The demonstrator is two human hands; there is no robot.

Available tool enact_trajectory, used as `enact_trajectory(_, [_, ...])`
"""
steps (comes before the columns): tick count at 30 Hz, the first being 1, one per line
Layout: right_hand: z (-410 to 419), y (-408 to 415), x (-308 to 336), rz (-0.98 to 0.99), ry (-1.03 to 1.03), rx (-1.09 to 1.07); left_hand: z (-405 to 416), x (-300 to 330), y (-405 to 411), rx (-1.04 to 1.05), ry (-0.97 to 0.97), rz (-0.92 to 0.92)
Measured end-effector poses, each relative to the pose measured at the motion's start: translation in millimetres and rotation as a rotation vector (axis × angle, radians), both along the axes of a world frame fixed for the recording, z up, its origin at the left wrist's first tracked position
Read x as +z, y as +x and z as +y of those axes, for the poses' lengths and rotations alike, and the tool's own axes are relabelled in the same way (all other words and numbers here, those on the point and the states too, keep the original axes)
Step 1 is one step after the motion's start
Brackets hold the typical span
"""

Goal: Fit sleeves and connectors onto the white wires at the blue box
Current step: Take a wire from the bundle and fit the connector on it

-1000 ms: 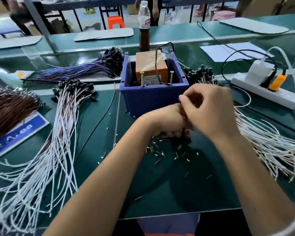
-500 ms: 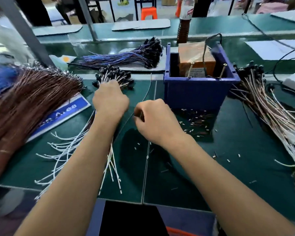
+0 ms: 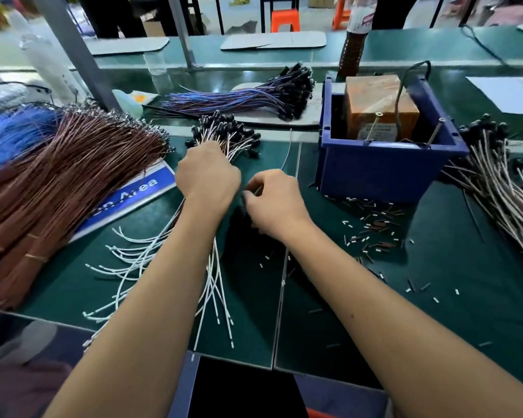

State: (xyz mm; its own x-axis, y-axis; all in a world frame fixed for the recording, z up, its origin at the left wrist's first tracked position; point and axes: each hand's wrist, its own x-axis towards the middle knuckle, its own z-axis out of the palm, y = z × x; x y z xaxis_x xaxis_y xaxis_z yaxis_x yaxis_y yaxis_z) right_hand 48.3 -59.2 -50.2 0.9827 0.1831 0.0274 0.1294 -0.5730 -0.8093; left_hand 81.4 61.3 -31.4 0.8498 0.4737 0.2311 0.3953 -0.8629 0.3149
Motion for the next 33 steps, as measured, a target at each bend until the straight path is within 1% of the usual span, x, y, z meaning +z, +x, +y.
enact_trajectory(2, [-0.8,2.5,0.5,0.048,0.099,-0.036,-3.6,4.3,0.1,0.002,-0.100,-0.047])
enact_trajectory(4, [-1.0,2.4,2.2,0.042,0.178,-0.065,-8.8,10.5,0.8,0.022,-0.243,-0.165])
enact_trajectory(6, [0.4,0.4,5.6,0.015,0.236,-0.062,-14.0,18.2,2.0,0.030,-0.430,-0.283])
enact_trajectory(9, [3.6,-3.0,13.9,0.017,0.360,-0.046,-23.5,32.2,3.5,0.011,-0.690,-0.407])
enact_trajectory(12, [2.5,-3.5,24.1,0.055,0.460,-0.058,-34.9,45.1,0.0,-0.038,-1.060,-0.582])
enact_trajectory(13, [1.3,-3.1,27.3,0.064,0.488,-0.072,-37.3,48.6,-2.8,-0.040,-1.150,-0.616])
enact_trajectory(14, [-0.9,-2.2,30.3,0.068,0.504,-0.092,-38.8,50.5,-4.8,-0.035,-1.185,-0.628])
enact_trajectory(15, [-3.0,-0.9,32.4,0.070,0.503,-0.113,-39.6,51.5,-5.9,-0.024,-1.155,-0.610])
enact_trajectory(18, [-9.1,2.3,34.6,0.106,0.463,-0.138,-38.0,51.3,-5.1,0.038,-0.882,-0.519])
enact_trajectory(21, [-12.8,1.2,30.4,0.196,0.436,-0.098,-36.6,49.9,-7.0,0.065,-0.740,-0.426])
enact_trajectory(23, [-15.2,-0.7,24.4,0.237,0.411,-0.077,-35.9,44.0,-7.8,0.076,-0.557,-0.301])
enact_trajectory(24, [-16.4,-0.9,21.6,0.234,0.402,-0.082,-35.1,41.3,-8.2,0.081,-0.450,-0.270])
enact_trajectory(25, [-17.3,-1.1,19.9,0.218,0.402,-0.098,-34.7,40.2,-10.1,0.075,-0.376,-0.293])
enact_trajectory(26, [-18.1,-1.3,19.5,0.194,0.412,-0.121,-35.1,39.2,-11.8,0.040,-0.353,-0.357])
enact_trajectory(27, [-18.5,-1.6,20.4,0.169,0.429,-0.142,-36.1,37.8,-13.5,-0.019,-0.383,-0.437])
enact_trajectory(28, [-18.7,-2.1,22.5,0.145,0.447,-0.155,-37.5,37.9,-15.3,-0.080,-0.493,-0.525])
enact_trajectory(30, [-17.8,-3.3,28.2,0.097,0.484,-0.145,-37.0,41.4,-20.4,-0.184,-0.869,-0.647])
enact_trajectory(33, [-15.7,-7.5,36.4,0.020,0.522,-0.053,-34.4,51.0,-25.1,-0.285,-1.428,-0.707])
